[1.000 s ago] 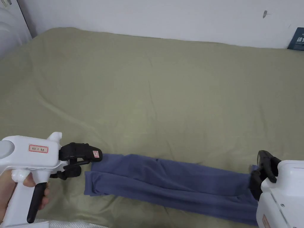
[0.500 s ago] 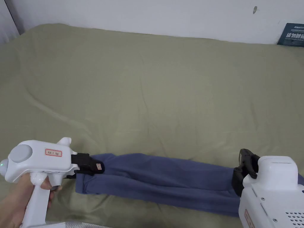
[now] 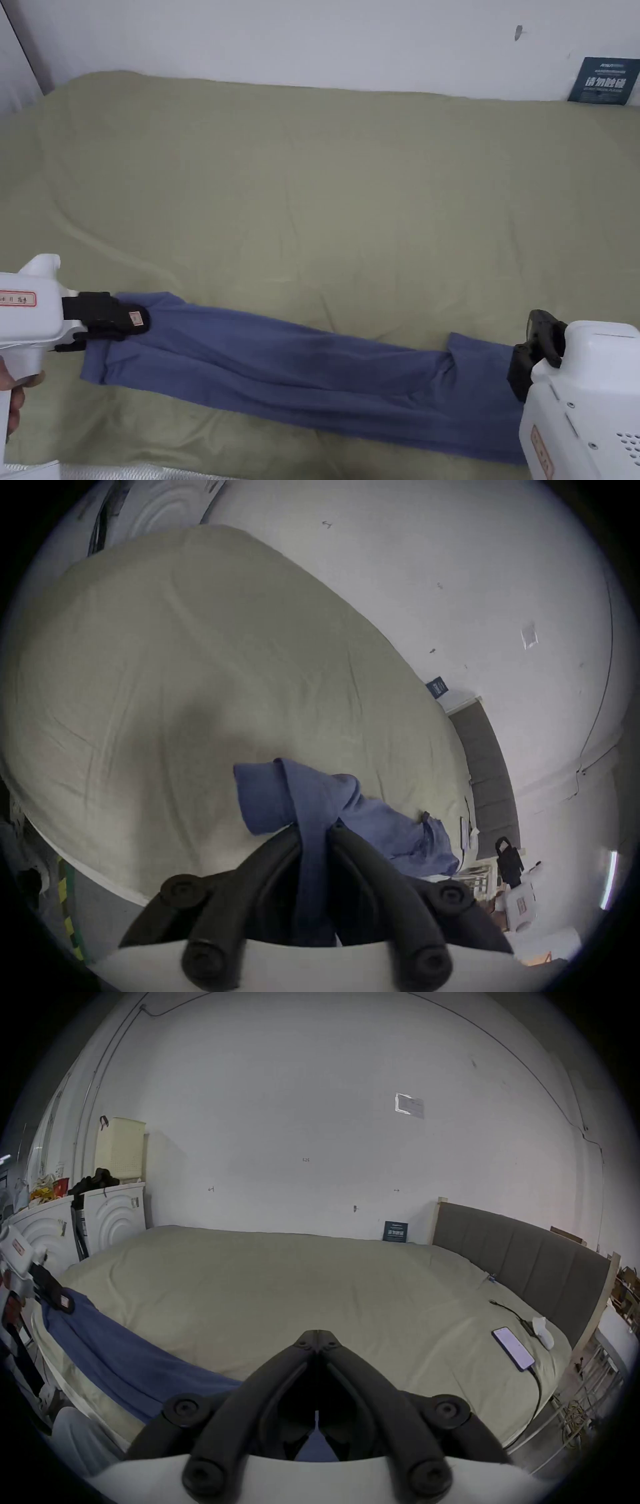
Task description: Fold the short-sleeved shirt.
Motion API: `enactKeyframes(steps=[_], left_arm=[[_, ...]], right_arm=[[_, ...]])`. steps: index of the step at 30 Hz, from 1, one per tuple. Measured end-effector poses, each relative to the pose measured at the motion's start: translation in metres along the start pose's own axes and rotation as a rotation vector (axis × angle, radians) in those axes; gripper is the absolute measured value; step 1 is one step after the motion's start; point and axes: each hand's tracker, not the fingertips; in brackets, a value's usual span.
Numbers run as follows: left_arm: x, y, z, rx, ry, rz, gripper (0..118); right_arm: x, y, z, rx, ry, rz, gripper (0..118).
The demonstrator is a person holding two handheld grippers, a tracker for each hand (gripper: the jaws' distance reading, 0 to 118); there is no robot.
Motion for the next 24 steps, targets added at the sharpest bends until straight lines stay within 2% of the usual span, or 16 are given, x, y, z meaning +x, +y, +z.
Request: enactKeyframes(steps=[4,8,14,20,21,22,23,24], left_arm=[[0.050,-0.017,-0.003,0.009,0.005,-0.112,4],[0.104,-0.035,-0.035,-0.046,-0.004,-0.178,4],[0.174,-0.067,-0.113,-0.143,-0.009,-0.280,4],[0.202,-0.104,-0.201,-0.225,0.039,-0.332,5],[0.203,-0.108,-0.212,-0.235,0.045,-0.335,20],[0.208,-0.116,-0.223,-0.236,0.042,-0.342,57],[0.202,-0.117,-0.226,-0.252,0.014,-0.346,99],[0.199,-0.118,-0.230,-0.266,-0.013,-0.312,118]], right_arm=[[0.010,0.000,0.002,0.011,-0.026,0.003,0],[0.016,-0.001,0.005,0.012,-0.025,-0.019,0],[0.024,-0.007,0.009,0.004,-0.019,-0.033,0],[0.032,-0.016,0.005,-0.023,-0.041,-0.023,0],[0.034,-0.017,0.003,-0.031,-0.042,-0.026,0],[0.035,-0.019,0.002,-0.038,-0.041,-0.027,0],[0.036,-0.020,0.001,-0.043,-0.044,-0.029,0],[0.037,-0.020,0.001,-0.047,-0.046,-0.030,0]])
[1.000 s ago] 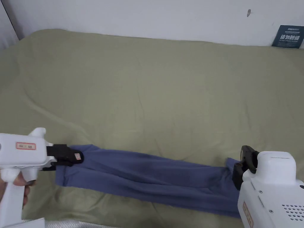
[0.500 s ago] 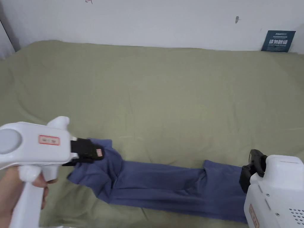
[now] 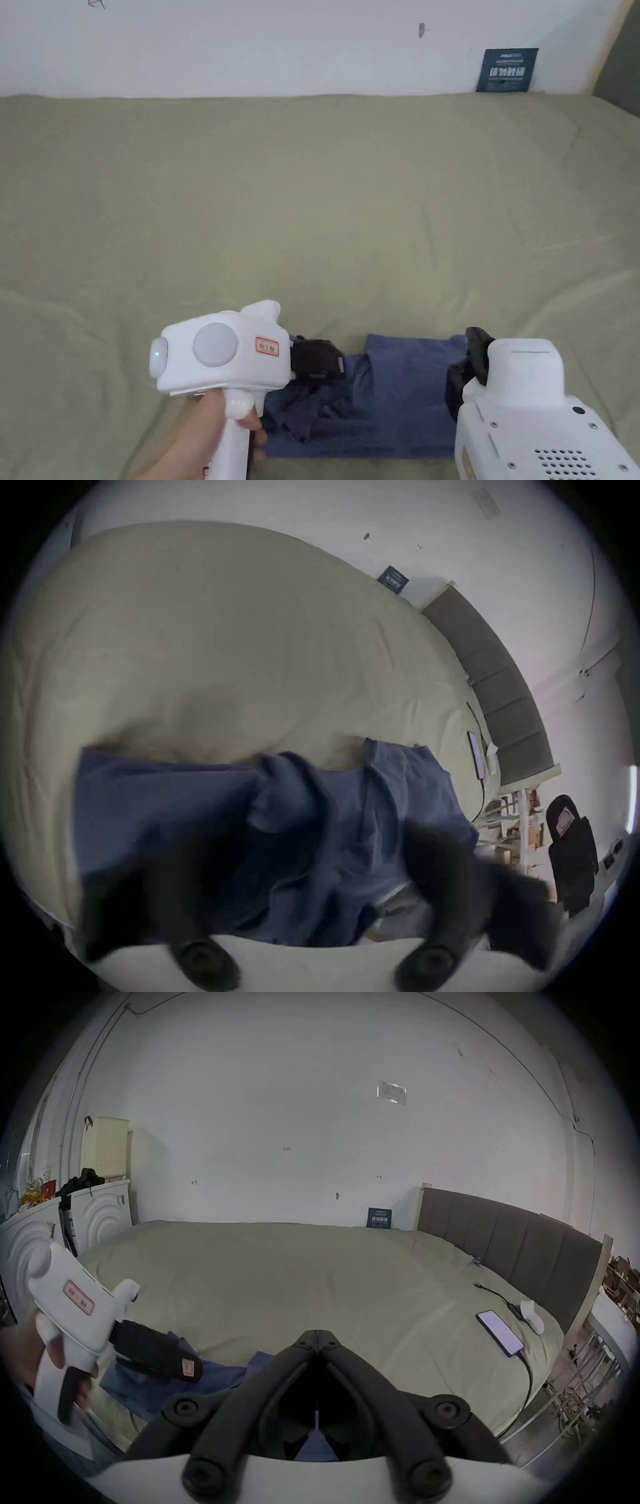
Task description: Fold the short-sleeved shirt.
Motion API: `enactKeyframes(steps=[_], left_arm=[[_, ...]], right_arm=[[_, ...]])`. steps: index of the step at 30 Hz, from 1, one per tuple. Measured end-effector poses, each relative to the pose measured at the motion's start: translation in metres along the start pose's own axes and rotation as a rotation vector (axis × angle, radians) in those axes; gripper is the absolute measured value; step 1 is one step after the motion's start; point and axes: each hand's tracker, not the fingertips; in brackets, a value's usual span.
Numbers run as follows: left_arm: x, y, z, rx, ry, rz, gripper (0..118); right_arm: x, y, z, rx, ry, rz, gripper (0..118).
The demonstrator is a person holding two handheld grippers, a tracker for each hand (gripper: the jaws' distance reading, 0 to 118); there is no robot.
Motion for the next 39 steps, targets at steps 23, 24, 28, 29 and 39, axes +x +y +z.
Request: enactKeyframes(steps=[23,24,28,29,39], left_arm=[[-0.014,-0.029,-0.028,-0.035,-0.166,0.053,0],[-0.010,-0.035,-0.037,-0.040,-0.173,0.052,0],[-0.002,-0.037,-0.042,-0.034,-0.177,0.060,0],[-0.003,-0.034,-0.038,-0.041,-0.179,0.041,0],[-0.081,0.000,0.100,0.113,-0.159,0.059,0]], right_arm=[[-0.008,-0.007,-0.006,-0.049,0.045,0.016,0],[-0.008,-0.007,-0.007,-0.051,0.043,0.020,0],[-0.006,-0.009,-0.011,-0.068,0.044,0.027,0],[-0.006,-0.009,-0.012,-0.070,0.043,0.030,0],[-0.023,-0.001,-0.013,-0.045,0.064,0.046,0]])
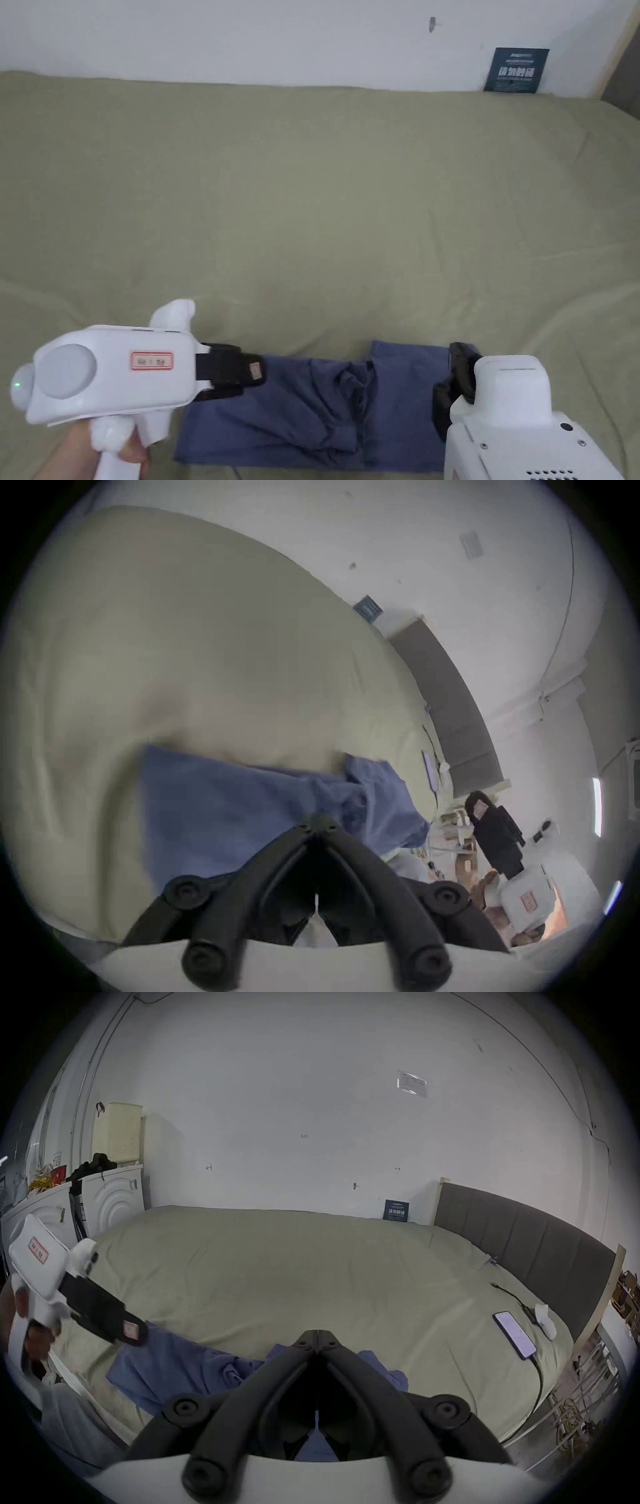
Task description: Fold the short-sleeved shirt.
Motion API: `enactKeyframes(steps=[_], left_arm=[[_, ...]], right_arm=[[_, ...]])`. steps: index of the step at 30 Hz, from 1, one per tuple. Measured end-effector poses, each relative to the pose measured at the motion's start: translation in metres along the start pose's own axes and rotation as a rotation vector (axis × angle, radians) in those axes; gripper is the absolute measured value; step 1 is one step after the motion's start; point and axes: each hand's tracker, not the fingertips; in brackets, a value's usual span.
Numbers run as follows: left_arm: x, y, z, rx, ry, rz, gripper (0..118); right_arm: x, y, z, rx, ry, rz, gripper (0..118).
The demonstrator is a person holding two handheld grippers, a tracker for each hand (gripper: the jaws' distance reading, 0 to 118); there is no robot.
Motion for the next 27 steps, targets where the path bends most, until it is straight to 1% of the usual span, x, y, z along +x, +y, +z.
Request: enactKeyframes(steps=[3,5,6,8,9,11,12,14,15,17,18,19,20,21,22,23,24,27], left_arm=[[-0.036,0.007,0.014,0.014,0.093,0.033,0],[-0.056,0.010,0.020,0.008,0.072,0.060,0],[-0.060,0.009,0.020,-0.007,0.050,0.095,0],[-0.067,0.010,0.018,-0.030,0.008,0.105,2],[-0.071,0.010,0.016,-0.047,-0.030,0.110,23],[-0.076,0.011,0.007,-0.094,-0.091,0.126,104],[-0.078,0.010,-0.002,-0.112,-0.101,0.127,118],[-0.080,0.008,-0.007,-0.110,-0.103,0.157,109],[-0.079,0.009,-0.012,-0.117,-0.119,0.167,102],[-0.079,0.009,-0.020,-0.112,-0.189,0.216,93],[-0.078,0.010,-0.022,-0.108,-0.201,0.250,85],[-0.083,0.014,-0.027,-0.093,-0.200,0.280,72],[-0.080,0.013,-0.029,-0.093,-0.191,0.273,41],[-0.075,0.012,-0.033,-0.094,-0.173,0.273,15],[-0.071,0.008,-0.040,-0.098,-0.085,0.253,15],[-0.077,0.007,-0.044,-0.102,-0.069,0.233,15],[-0.075,0.008,-0.040,-0.088,-0.098,0.243,15],[-0.071,0.012,-0.022,-0.015,-0.075,0.262,14]], right_arm=[[-0.009,0.003,-0.003,0.020,0.007,0.007,0],[-0.014,0.004,-0.005,0.027,0.011,0.017,0],[-0.015,0.005,-0.005,0.033,0.010,0.017,0],[-0.017,0.007,-0.006,0.038,0.010,0.023,0],[-0.017,0.007,-0.006,0.038,0.008,0.027,0],[-0.016,0.007,-0.007,0.036,0.003,0.033,0],[-0.016,0.007,-0.007,0.035,0.001,0.035,0],[-0.015,0.006,-0.008,0.025,-0.005,0.042,0],[-0.015,0.005,-0.009,0.019,-0.005,0.046,0],[-0.014,0.004,-0.010,0.006,-0.010,0.047,0],[-0.013,0.004,-0.010,0.005,-0.012,0.045,0],[-0.013,0.004,-0.010,0.003,-0.013,0.044,0],[-0.014,0.004,-0.010,0.002,-0.014,0.044,0],[-0.014,0.004,-0.010,0.002,-0.015,0.047,0],[-0.014,0.005,-0.009,0.002,-0.015,0.052,0],[-0.014,0.006,-0.008,0.003,-0.013,0.055,0],[-0.014,0.008,-0.007,0.004,-0.014,0.057,0],[-0.011,0.013,-0.003,0.020,-0.014,0.055,0]])
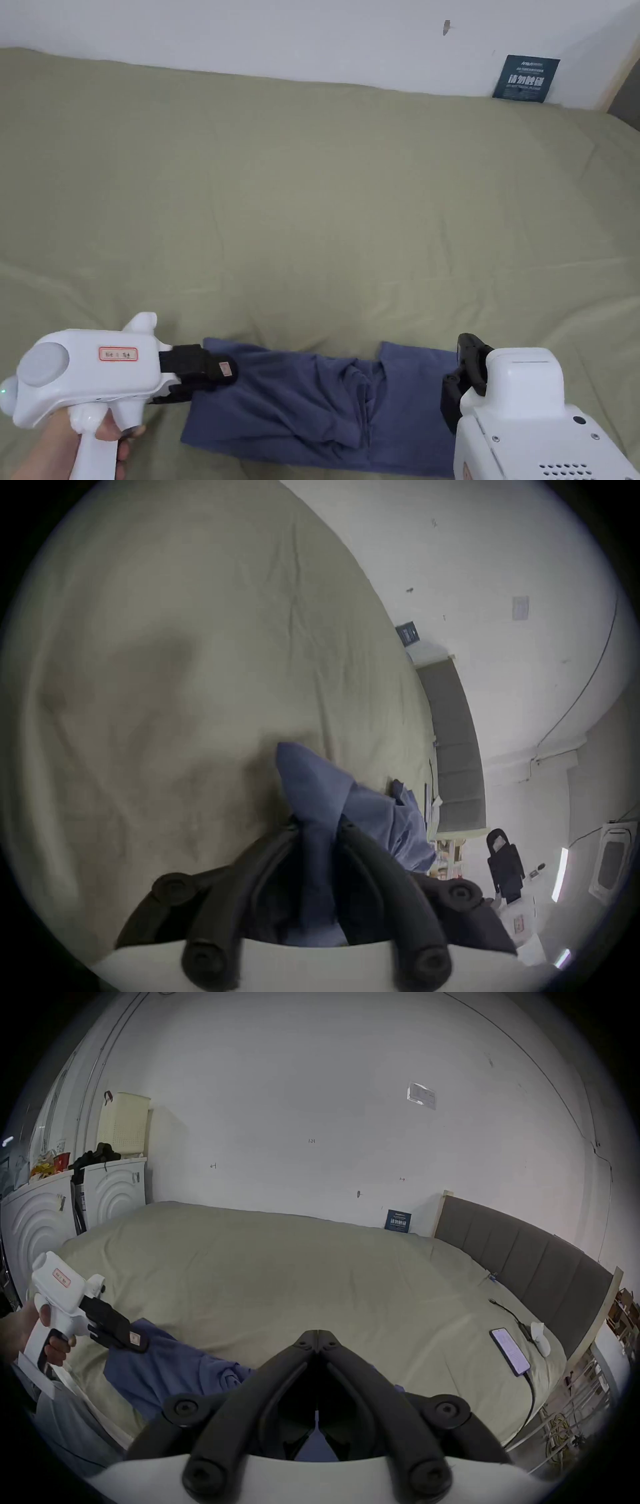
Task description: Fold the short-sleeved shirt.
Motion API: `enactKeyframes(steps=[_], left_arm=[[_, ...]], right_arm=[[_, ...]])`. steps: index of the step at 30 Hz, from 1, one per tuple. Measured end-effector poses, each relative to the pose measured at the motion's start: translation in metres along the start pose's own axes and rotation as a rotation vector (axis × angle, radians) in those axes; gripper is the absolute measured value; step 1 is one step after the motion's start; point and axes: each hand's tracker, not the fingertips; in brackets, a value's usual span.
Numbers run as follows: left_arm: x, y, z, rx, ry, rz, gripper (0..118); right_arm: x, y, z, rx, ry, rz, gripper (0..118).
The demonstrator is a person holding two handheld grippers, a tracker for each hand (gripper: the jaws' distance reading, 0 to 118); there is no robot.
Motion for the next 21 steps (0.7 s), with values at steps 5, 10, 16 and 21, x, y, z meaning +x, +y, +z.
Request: enactKeyframes(steps=[5,10,16,21], left_arm=[[0.015,0.003,0.062,0.144,0.085,-0.048,14],[0.017,0.008,0.145,0.284,0.231,-0.036,14],[0.060,-0.004,0.155,0.290,0.286,-0.114,14],[0.119,-0.024,0.096,0.207,0.295,-0.282,14]], right_arm=[[0.004,0.011,0.003,0.039,0.004,-0.012,0],[0.001,0.019,0.004,0.067,0.028,-0.018,0],[-0.004,0.021,0.005,0.076,0.056,-0.010,0],[-0.001,0.020,0.010,0.083,0.054,-0.002,0]])
